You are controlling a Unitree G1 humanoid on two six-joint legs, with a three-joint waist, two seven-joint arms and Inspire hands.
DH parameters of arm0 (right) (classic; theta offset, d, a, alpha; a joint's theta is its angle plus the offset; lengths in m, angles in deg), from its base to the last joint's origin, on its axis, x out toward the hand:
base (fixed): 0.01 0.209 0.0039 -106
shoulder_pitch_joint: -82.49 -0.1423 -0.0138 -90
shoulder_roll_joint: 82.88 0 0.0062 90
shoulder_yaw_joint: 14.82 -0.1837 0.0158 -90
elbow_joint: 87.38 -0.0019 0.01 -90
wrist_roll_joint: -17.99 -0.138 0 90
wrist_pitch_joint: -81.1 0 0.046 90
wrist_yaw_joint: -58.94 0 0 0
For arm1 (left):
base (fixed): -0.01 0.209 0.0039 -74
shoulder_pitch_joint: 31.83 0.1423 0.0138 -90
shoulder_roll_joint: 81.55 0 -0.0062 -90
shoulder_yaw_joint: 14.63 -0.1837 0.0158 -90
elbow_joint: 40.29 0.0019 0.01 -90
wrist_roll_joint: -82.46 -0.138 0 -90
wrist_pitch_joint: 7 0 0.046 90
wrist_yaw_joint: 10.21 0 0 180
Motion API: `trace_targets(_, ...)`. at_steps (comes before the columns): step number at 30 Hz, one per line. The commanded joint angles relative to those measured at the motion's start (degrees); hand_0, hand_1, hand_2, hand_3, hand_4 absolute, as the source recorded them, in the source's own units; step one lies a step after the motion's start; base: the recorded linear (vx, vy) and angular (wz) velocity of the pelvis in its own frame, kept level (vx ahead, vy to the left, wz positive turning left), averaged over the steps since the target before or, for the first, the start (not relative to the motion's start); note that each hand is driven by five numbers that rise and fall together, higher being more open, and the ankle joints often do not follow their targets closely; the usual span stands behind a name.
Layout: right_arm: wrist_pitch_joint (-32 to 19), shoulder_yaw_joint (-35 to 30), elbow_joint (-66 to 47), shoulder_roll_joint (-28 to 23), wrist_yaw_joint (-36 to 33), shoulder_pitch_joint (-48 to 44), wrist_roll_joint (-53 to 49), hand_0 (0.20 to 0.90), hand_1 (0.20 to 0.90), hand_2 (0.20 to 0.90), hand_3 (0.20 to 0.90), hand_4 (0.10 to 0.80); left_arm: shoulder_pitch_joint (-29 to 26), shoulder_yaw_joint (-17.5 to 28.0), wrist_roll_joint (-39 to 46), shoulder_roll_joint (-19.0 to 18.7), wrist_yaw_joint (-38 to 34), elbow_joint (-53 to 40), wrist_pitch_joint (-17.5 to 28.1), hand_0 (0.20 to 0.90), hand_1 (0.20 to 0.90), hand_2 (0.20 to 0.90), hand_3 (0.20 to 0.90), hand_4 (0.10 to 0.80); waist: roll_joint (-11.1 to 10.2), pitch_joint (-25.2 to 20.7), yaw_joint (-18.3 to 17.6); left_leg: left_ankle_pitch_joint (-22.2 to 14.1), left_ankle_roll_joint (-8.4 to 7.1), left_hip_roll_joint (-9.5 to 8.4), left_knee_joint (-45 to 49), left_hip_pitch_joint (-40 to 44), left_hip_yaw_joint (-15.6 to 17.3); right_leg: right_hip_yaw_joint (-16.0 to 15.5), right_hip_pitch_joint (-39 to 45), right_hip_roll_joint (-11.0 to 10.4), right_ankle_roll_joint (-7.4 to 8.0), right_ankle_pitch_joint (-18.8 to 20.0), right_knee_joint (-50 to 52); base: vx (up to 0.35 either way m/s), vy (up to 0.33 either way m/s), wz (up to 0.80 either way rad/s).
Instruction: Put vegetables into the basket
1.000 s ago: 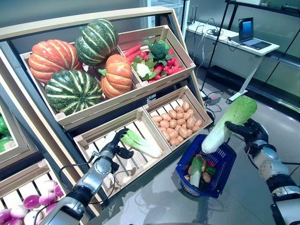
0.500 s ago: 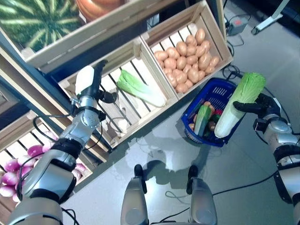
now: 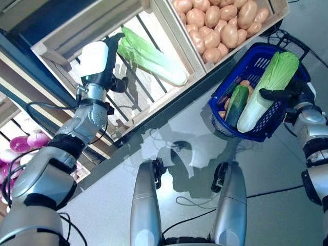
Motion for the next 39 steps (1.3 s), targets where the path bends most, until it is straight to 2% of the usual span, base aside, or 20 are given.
trace_targets(1,-4.3,0.3,1.7,-5.5,-3.9,-7.7,-3.1,0.3,0.3,0.3,0.3,0.4,-10.0,1.0,-0.1,-4.4,-6.7,-0.2,3.6,0.9,0.9,0.9,0.9,0.8,1.5,-3.7,0.0,-6.4,-1.41,1.57,1.5,0.7,0.9,-1.4,1.3,-0.2,-2.89,-0.9,-0.3,-0.022,0.045,0.08)
trace_targets(2,-4.3,0.6,1.9,-5.6,-4.2,-8.3,-2.7,0.3,0.3,0.3,0.3,0.4,-10.5,0.7,-0.4,-4.5,-6.7,-0.2,3.6,0.9,0.9,0.9,0.9,0.8,1.6,-3.6,0.0,-6.6,-1.43,1.57,2.4,-0.1,0.8,-1.1,0.4,-0.3,-2.84,-1.1,0.6,-0.023,0.032,0.09)
trace_targets(3,-4.6,1.2,2.0,-5.8,-5.2,-9.3,-2.1,0.338,0.338,0.338,0.338,0.425,-11.6,-0.2,-0.4,-4.9,-6.7,-0.3,3.5,0.9,0.9,0.9,0.9,0.8,1.8,-3.5,-0.1,-7.0,-1.31,1.64,3.9,-1.6,0.6,-0.8,-1.1,-0.4,-2.78,-1.4,2.1,-0.025,0.024,0.06)
trace_targets(4,-4.4,1.6,2.0,-6.0,-7.1,-10.0,-1.8,0.9,0.9,0.9,0.9,0.8,-12.4,-0.9,-0.4,-5.2,-6.7,-0.4,3.6,0.9,0.9,0.9,0.9,0.8,1.8,-3.5,-0.2,-7.3,-1.28,1.66,5.1,-2.8,0.4,-0.5,-2.2,-0.5,-2.76,-1.6,3.2,-0.025,0.015,0.04)
trace_targets(11,-1.0,3.5,2.0,-5.5,-7.1,-12.6,-1.9,0.9,0.9,0.9,0.9,0.8,-16.0,-4.6,-2.6,-6.0,-8.2,-0.8,3.3,0.9,0.9,0.9,0.9,0.8,1.7,-3.9,-0.4,-8.5,-1.07,1.85,9.5,-7.7,-0.7,0.6,-7.3,-0.6,-2.55,-2.5,7.7,-0.009,-0.001,0.02)
trace_targets(12,-0.3,3.6,2.2,-5.2,-5.2,-12.7,-7.7,0.9,0.9,0.9,0.9,0.8,-16.9,-5.3,-2.8,-6.0,-8.1,-0.7,3.1,0.9,0.9,0.9,0.9,0.8,1.5,-4.0,-0.5,-8.9,-0.98,2.05,10.3,-8.3,-0.9,0.7,-7.9,-0.6,-2.53,-2.6,8.4,0.0,0.0,0.0)
trace_targets(14,0.0,2.1,2.5,-4.8,-3.4,-12.1,-10.9,0.9,0.9,0.9,0.9,0.8,-17.6,-5.9,-3.3,-6.1,-7.5,-0.5,3.1,0.9,0.9,0.9,0.9,0.8,1.3,-4.3,-0.5,-9.3,-0.94,2.13,10.8,-8.5,-1.1,0.7,-8.3,-0.6,-2.54,-2.8,8.7,0.015,0.004,0.0)
trace_targets(22,0.6,2.5,2.2,-4.7,-1.6,-10.2,-7.4,0.9,0.9,0.9,0.9,0.8,-19.4,-10.5,-5.8,-6.7,-3.0,1.0,-0.4,0.9,0.9,0.9,0.9,0.8,0.7,-5.1,-1.2,-10.3,-0.47,2.93,12.5,-8.8,-1.3,1.3,-9.1,-0.4,-2.51,-2.9,10.1,0.038,0.023,-0.03)
trace_targets(25,2.2,3.8,2.2,-5.0,-0.5,-11.2,-7.1,0.9,0.9,0.9,0.9,0.8,-20.7,-13.0,-5.2,-6.6,1.1,3.1,-2.2,0.9,0.9,0.9,0.9,0.8,0.4,-5.4,-1.6,-10.7,-0.28,3.4,13.0,-8.7,-1.1,1.4,-9.0,-0.4,-2.45,-2.9,10.3,0.048,0.011,-0.04)
trace_targets(28,1.5,4.6,1.9,-4.9,-0.3,-11.6,-7.1,0.9,0.9,0.9,0.9,0.8,-21.1,-13.8,-5.2,-6.1,1.6,4.4,-2.7,0.9,0.9,0.9,0.9,0.8,0.3,-5.4,-1.8,-10.8,-0.14,3.65,13.1,-8.5,-1.0,1.5,-8.9,-0.4,-2.54,-2.9,10.4,0.041,0.02,-0.03)
trace_targets(33,0.5,5.1,-0.1,-5.0,3.6,-11.1,-7.7,0.9,0.9,0.9,0.9,0.8,-22.6,-16.0,-9.8,-6.1,2.6,6.8,-4.1,0.9,0.9,0.9,0.9,0.8,-0.1,-5.5,-2.5,-11.2,-0.01,4.33,13.5,-8.2,-0.7,1.9,-8.5,-0.3,-2.5,-2.8,10.3,0.05,0.012,-0.04)
trace_targets(36,0.2,6.6,-2.8,-5.3,6.9,-10.4,-7.0,0.9,0.9,0.9,0.9,0.8,-25.3,-19.8,-12.4,-5.8,4.5,8.0,-6.5,0.9,0.9,0.9,0.9,0.8,-0.6,-5.2,-3.3,-11.7,-0.17,5.08,14.4,-8.6,-0.9,2.6,-9.1,-0.4,-2.33,-2.1,10.1,0.032,0.012,-0.05)
trace_targets(39,-0.3,6.8,-4.6,-5.9,8.3,-10.3,-8.3,0.9,0.9,0.9,0.9,0.8,-26.8,-21.2,-12.6,-5.6,7.0,9.3,-7.6,0.9,0.9,0.9,0.9,0.8,-1.0,-4.9,-3.9,-12.0,-0.14,5.44,14.9,-9.1,-0.9,2.7,-9.8,-0.2,-2.09,-1.6,9.7,-0.002,0.039,-0.07)
